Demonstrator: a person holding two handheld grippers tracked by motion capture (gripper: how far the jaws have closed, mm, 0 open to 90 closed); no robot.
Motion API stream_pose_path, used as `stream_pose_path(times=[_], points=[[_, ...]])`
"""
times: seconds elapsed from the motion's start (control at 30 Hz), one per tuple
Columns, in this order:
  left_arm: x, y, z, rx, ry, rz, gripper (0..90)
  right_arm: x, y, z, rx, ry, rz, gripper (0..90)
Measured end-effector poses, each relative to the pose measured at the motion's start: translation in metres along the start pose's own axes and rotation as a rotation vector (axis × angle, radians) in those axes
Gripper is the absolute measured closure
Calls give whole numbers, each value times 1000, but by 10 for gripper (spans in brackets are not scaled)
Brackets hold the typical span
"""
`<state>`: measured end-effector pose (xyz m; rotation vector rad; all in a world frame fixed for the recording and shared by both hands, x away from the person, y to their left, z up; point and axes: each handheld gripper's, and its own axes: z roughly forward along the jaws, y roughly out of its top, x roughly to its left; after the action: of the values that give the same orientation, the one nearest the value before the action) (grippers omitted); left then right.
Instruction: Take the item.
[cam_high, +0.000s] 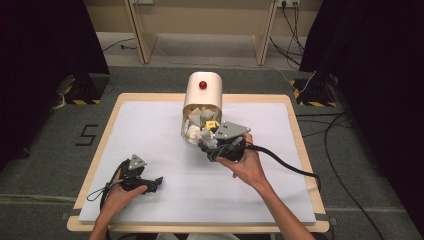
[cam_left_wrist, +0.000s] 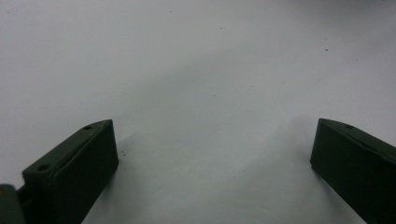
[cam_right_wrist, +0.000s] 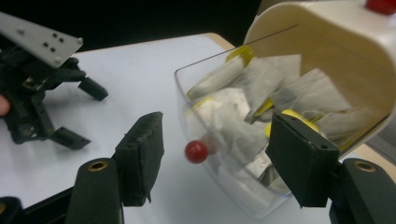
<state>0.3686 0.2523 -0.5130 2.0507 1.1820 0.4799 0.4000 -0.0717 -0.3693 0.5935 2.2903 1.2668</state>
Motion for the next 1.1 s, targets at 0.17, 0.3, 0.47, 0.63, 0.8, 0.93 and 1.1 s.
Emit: stream_pose_path(times=[0.17,0.3,0.47,0.63,0.8,0.93,1.1], points=[[0,0,0,-1,0,-2,0,-13,10,4,-7,-30,-1,379],[0,0,0,1,0,0,0,-26,18,11,22,-52,-6,383],[0,0,0,1,0,0,0,-37,31,21,32,-54,-57,386],[0,0,0,0,0,1,0,-38,34,41,91,-58,-117,386],[0,0,0,-1,-1,0,0,-37,35,61,148,-121,-211,343],[0,0,0,-1,-1,0,0,-42,32,70,176,-153,-233,362],[0,0,0,0,-1,0,0,-44,31,71,205,-139,-238,435]])
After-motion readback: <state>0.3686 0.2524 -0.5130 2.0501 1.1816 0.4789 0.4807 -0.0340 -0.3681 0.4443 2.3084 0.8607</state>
